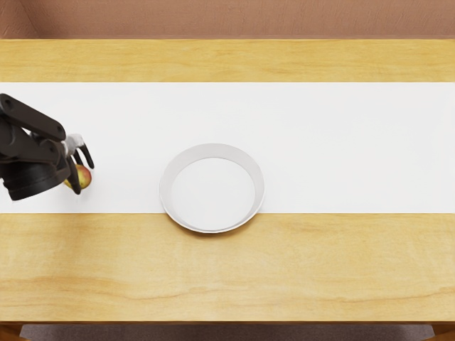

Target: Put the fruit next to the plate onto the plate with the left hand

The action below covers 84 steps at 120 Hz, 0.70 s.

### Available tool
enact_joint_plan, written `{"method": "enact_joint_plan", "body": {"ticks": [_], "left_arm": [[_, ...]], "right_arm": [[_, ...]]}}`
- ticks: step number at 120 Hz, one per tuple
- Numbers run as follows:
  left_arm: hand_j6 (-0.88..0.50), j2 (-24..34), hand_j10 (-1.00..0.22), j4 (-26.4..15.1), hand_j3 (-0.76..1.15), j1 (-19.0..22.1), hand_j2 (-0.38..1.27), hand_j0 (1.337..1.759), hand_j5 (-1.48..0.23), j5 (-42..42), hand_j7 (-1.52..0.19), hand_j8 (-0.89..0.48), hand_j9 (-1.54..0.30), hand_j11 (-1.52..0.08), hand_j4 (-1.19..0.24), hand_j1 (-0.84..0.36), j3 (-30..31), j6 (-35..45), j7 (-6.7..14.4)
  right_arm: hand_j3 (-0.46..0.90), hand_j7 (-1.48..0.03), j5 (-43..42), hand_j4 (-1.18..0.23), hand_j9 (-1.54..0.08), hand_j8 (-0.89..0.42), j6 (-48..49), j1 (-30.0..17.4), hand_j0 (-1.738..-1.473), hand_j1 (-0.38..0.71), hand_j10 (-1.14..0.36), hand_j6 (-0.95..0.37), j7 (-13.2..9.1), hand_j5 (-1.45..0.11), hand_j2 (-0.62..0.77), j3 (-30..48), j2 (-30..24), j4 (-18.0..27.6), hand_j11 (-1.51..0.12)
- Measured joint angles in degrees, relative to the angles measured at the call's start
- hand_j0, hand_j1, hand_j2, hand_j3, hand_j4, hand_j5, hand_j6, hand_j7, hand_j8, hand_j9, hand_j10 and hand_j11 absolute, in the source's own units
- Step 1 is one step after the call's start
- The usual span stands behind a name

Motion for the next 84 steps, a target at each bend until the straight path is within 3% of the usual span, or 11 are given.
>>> {"method": "enact_joint_plan", "body": {"ticks": [24, 84], "left_arm": [[-0.50, -0.6, -0.57, -0.1, 0.00, -2.2, 0.25, 1.657, -0.75, -0.1, -0.75, -0.52, -0.75, -0.75, -0.57, -0.28, -0.5, -0.2, 0.0], [-0.51, -8.5, -0.56, -0.1, 0.00, -6.5, 0.27, 1.658, -0.74, -4.2, -0.73, -0.52, -0.73, -0.73, -0.56, -0.29, -4.6, -0.2, 0.0]], "right_arm": [[0.00, 0.00, 0.0, 0.00, 0.00, 0.00, 0.0, 0.0, -1.658, -0.35, 0.00, 0.00, 0.0, 0.00, 0.00, 0.0, 0.0, 0.0, 0.00], [0.00, 0.00, 0.0, 0.00, 0.00, 0.00, 0.0, 0.0, -1.658, -0.35, 0.00, 0.00, 0.0, 0.00, 0.00, 0.0, 0.0, 0.0, 0.00]]}}
